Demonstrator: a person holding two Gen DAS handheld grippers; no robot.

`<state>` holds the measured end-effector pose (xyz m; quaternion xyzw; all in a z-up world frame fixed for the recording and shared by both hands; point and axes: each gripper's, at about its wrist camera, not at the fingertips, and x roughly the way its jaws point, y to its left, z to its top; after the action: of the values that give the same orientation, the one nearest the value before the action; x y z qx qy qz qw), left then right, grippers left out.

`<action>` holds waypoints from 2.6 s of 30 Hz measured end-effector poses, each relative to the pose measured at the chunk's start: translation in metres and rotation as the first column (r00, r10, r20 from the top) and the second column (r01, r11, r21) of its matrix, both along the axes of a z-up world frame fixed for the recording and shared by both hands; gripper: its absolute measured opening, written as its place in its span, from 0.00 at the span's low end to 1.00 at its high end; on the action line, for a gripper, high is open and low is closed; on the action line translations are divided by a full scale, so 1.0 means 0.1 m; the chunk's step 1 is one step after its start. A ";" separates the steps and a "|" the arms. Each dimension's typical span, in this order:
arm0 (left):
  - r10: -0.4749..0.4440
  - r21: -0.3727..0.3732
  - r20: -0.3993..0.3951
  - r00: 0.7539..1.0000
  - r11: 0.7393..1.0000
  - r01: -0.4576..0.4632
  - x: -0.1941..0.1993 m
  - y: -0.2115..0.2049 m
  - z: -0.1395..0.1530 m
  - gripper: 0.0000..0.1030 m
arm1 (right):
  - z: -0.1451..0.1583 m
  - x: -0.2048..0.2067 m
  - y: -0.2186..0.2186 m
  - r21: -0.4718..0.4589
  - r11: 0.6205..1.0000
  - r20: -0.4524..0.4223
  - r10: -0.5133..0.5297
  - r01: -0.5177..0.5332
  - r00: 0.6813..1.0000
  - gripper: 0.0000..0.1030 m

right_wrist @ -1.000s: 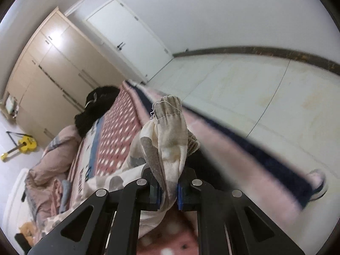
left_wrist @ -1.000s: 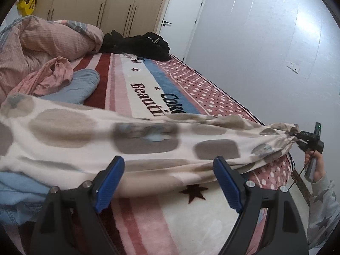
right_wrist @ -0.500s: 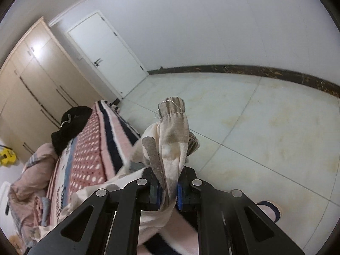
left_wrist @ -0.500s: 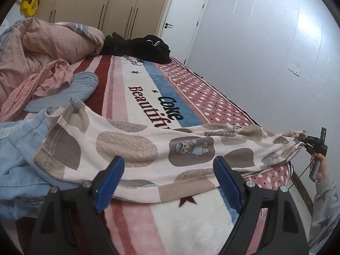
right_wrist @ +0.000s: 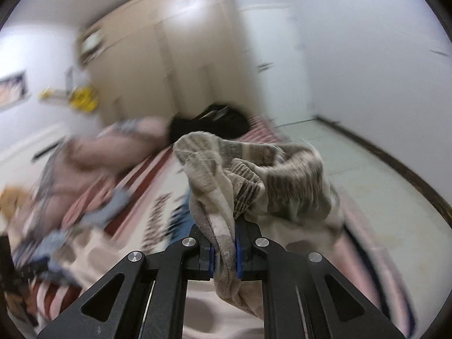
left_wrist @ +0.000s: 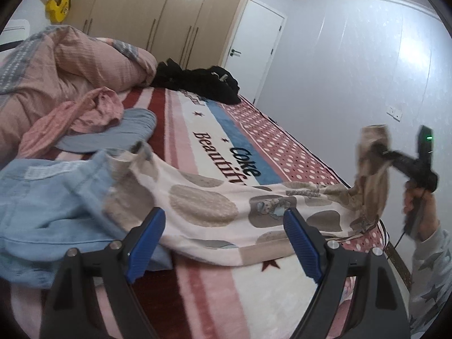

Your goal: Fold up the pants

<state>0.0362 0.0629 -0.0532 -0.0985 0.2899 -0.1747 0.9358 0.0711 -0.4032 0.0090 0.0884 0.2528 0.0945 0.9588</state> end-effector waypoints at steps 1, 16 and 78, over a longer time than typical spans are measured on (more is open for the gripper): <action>0.007 0.000 0.007 1.000 1.000 -0.007 -0.03 0.06 0.01 0.81 | -0.09 0.09 0.23 -0.018 0.999 -0.019 0.042 -0.043 0.999 0.05; 0.051 -0.016 0.009 0.999 0.999 -0.051 -0.20 0.37 -0.09 0.82 | -1.64 0.15 1.83 -0.205 0.908 -0.289 0.300 -0.365 0.909 0.10; -0.068 -0.293 -0.315 0.947 0.956 -0.029 0.36 0.01 -0.92 0.76 | -1.19 -0.07 1.43 0.103 0.936 -0.245 0.351 -0.336 0.904 0.55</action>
<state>0.0726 0.0634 -0.1453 -0.2607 0.4101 -0.2067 0.8492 0.0644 -0.2600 -0.1097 0.0821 0.3847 0.2568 0.8828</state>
